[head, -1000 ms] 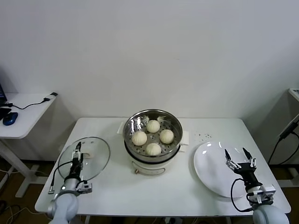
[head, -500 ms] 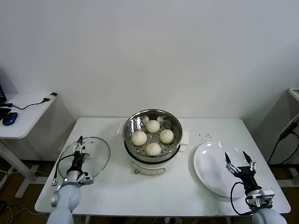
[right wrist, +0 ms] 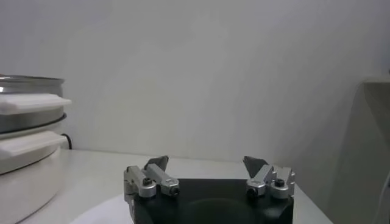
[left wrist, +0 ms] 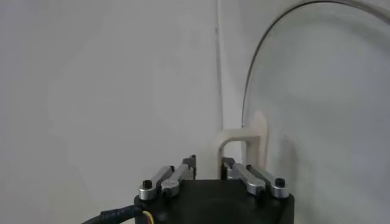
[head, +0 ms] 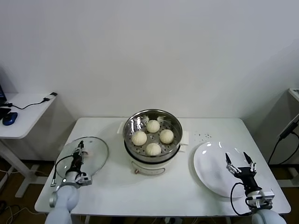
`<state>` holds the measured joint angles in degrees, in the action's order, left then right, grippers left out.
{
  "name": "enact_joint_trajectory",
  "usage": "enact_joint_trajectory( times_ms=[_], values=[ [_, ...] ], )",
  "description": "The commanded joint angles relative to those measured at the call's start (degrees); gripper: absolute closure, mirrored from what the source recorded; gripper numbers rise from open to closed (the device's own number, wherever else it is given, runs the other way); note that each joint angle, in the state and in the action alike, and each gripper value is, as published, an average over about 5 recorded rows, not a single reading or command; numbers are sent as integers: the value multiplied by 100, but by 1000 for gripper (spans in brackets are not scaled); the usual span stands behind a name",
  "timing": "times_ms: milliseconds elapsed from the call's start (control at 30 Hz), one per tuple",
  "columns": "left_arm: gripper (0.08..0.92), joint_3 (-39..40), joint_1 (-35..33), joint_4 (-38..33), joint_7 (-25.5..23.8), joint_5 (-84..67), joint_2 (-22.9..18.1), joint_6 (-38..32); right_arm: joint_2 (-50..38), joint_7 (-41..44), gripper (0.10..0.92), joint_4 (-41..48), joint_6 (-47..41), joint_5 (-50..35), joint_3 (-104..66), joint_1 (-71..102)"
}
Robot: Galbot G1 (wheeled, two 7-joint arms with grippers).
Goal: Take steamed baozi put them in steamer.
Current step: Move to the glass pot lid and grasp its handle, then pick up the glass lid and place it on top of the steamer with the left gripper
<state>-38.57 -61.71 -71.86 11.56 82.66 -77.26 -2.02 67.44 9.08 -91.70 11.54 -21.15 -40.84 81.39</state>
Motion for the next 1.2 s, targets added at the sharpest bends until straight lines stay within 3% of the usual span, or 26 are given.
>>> enact_joint_trajectory(
  times_ms=[33, 200, 467, 633, 800, 900, 1067, 1200],
  values=[
    [718, 40, -311, -780, -132, -607, 166, 143, 5, 6, 203, 6, 4, 14, 0, -40],
    [838, 72, -814, -1904, -294, -996, 446, 455, -37, 3, 203, 15, -6, 11, 26, -129],
    [849, 34, -1948, -4122, -616, -1436, 1096, 1883, -210, -17, 203, 125, -17, 0, 58, -309],
    [849, 266, -2153, -5182, -1148, -1635, 1553, 2897, -455, -24, 203, 269, -24, 3, 140, -456],
    [849, 1251, -1537, -5557, -1605, -1562, 2121, 3884, -603, -47, 203, 442, -51, 23, 280, -660],
    [849, 2115, -845, -5549, -2196, -1291, 2251, 4285, -631, -59, 203, 576, -59, 75, 380, -794],
    [849, 3409, 532, -5313, -3655, -686, 1801, 4697, -603, -71, 203, 783, -52, 166, 505, -1004],
    [849, 4101, 1329, -4844, -4054, -219, 1290, 4702, -555, -85, 203, 897, -43, 207, 520, -1093]
  ],
)
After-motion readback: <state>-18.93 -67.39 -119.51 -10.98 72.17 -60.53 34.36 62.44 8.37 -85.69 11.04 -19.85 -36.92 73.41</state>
